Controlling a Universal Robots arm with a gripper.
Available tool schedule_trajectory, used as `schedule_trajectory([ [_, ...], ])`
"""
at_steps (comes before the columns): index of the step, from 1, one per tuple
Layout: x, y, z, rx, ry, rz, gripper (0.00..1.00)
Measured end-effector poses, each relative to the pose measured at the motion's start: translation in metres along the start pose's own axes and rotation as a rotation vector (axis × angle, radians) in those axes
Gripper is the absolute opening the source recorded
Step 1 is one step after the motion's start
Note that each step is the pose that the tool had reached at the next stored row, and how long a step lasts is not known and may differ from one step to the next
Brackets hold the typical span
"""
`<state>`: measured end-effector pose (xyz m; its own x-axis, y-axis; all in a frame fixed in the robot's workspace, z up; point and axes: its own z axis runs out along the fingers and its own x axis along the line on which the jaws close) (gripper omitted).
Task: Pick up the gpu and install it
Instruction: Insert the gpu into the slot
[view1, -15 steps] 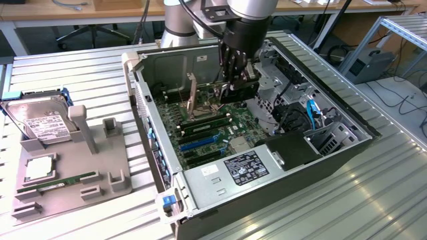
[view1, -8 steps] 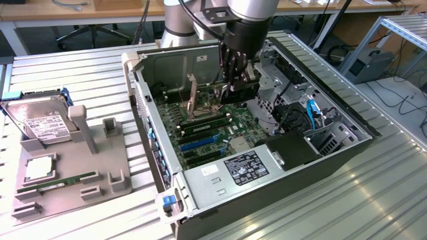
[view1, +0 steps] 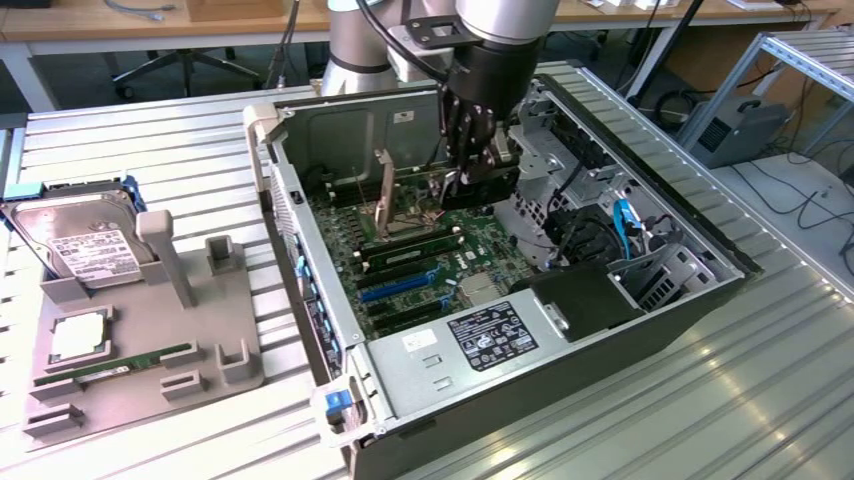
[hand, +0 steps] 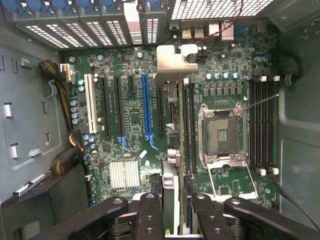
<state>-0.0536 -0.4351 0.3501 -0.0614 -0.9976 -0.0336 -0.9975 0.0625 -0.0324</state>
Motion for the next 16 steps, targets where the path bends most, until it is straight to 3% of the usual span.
schedule_trajectory([
  [16,0.0033,0.0009,0.0023,0.0,0.0,0.0,0.27],
])
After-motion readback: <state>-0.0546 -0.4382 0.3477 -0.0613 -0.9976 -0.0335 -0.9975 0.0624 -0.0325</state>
